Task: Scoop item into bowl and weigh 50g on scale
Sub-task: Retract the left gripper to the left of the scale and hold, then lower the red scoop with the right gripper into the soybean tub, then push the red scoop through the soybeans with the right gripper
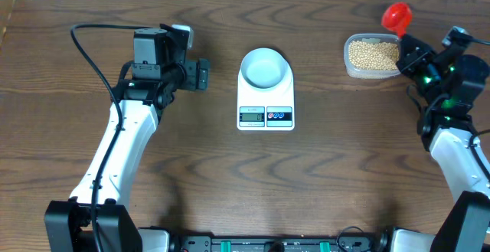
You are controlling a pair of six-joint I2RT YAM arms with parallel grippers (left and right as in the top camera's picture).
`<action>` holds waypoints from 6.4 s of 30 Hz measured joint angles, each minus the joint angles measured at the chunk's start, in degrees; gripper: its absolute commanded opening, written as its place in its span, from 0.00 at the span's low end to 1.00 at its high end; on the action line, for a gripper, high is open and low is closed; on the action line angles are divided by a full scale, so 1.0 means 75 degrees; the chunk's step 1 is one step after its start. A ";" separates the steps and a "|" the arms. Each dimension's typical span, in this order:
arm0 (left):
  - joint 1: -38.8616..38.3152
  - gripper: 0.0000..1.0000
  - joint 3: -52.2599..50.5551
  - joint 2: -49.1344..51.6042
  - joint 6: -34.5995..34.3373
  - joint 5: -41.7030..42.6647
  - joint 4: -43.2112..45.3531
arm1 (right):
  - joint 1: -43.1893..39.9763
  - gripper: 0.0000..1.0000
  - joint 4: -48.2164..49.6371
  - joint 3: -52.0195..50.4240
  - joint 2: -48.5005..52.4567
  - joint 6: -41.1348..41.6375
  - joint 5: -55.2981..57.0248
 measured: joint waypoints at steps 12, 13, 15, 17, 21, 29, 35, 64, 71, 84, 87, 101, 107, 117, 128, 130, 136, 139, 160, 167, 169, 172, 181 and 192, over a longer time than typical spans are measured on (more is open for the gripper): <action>0.0108 0.93 0.0000 -0.0283 0.0889 0.1020 -0.1043 | 0.0466 0.01 0.0035 0.0000 0.0000 0.0192 0.1460; 0.0114 0.92 0.0000 -0.0358 0.0973 0.1317 -0.1177 | 0.0466 0.01 0.0038 0.0000 0.0000 0.0192 0.1600; 0.0157 0.92 0.0000 -0.0565 0.1172 0.2040 -0.1696 | 0.0466 0.01 0.0038 0.0000 0.0000 0.0192 0.1816; 0.0274 0.92 0.0000 -0.0778 0.1306 0.2489 -0.2136 | 0.0466 0.01 0.0038 0.0000 0.0000 0.0192 0.1950; 0.0629 0.93 0.0000 -0.1172 0.1376 0.2468 -0.2754 | 0.0466 0.01 0.0041 0.0000 0.0000 0.0192 0.2055; 0.0682 0.93 0.0000 -0.1623 0.2442 0.2486 -0.3433 | 0.0466 0.01 0.0041 0.0000 0.0000 0.0090 0.2092; 0.0688 0.93 0.0050 -0.1760 0.4479 0.2917 -0.4995 | 0.0589 0.01 0.0035 0.0000 0.0000 0.0032 0.2020; 0.0691 0.93 0.0396 -0.1763 0.5578 0.3150 -0.4497 | 0.0291 0.01 -0.0551 0.0009 0.0000 -0.1212 -0.1247; 0.0691 0.93 0.0396 -0.1763 0.5592 0.3223 -0.4607 | 0.0291 0.01 -0.0539 0.0009 0.0000 -0.1268 -0.1241; 0.0691 0.93 0.0396 -0.1763 0.5604 0.3220 -0.4590 | 0.0291 0.01 -0.0507 0.0009 0.0000 -0.1291 -0.1227; 0.0691 0.93 0.0396 -0.1763 0.5604 0.3220 -0.4587 | 0.0291 0.01 -0.0437 0.0009 0.0000 -0.1291 -0.1207; 0.0691 0.93 0.0396 -0.1763 0.5607 0.3220 -0.4587 | 0.0478 0.01 -0.1891 0.0061 -0.0009 -0.2600 -0.2087; 0.0691 0.93 0.0396 -0.1763 0.5604 0.3220 -0.4584 | 0.0495 0.01 -0.4555 0.1125 -0.0009 -0.4092 -0.2288; 0.0691 0.93 0.0396 -0.1763 0.5607 0.3220 -0.4581 | 0.0825 0.01 -0.7580 0.3255 -0.0009 -0.6356 0.0755; 0.0691 0.93 0.0396 -0.1763 0.5607 0.3220 -0.4581 | 0.1463 0.01 -0.7356 0.3255 0.0259 -0.7772 0.3421; 0.0691 0.93 0.0396 -0.1763 0.5607 0.3220 -0.4581 | 0.1632 0.01 -0.7192 0.3255 0.0545 -0.7927 0.3727; 0.0691 0.93 0.0396 -0.1763 0.5607 0.3220 -0.4581 | 0.1888 0.01 -0.6988 0.3255 0.1411 -0.8134 0.4631; 0.0691 0.93 0.0396 -0.1763 0.5607 0.3220 -0.4581 | 0.1909 0.01 -0.6965 0.3255 0.1443 -0.8166 0.4881; 0.0691 0.93 0.0396 -0.1763 0.5607 0.3220 -0.4584 | 0.1294 0.01 -0.7140 0.3316 0.1830 -0.7087 0.2696; 0.0691 0.93 0.0396 -0.1763 0.5607 0.3220 -0.4581 | 0.1276 0.01 -0.7099 0.3316 0.1851 -0.6720 0.2640; 0.0691 0.93 0.0396 -0.1763 0.5607 0.3220 -0.4581 | 0.1262 0.01 -0.7102 0.3316 0.1851 -0.6650 0.2634; 0.0691 0.93 0.0396 -0.1763 0.5607 0.3220 -0.4581 | 0.1221 0.01 -0.7099 0.3316 0.1851 -0.6621 0.2605; 0.0691 0.93 0.0396 -0.1763 0.5607 0.3220 -0.4581 | 0.1122 0.01 -0.7120 0.3316 0.1886 -0.6149 0.1988; 0.0691 0.93 0.0396 -0.1763 0.5607 0.3220 -0.4581 | 0.0930 0.01 -0.7061 0.3316 0.1958 -0.5097 0.1638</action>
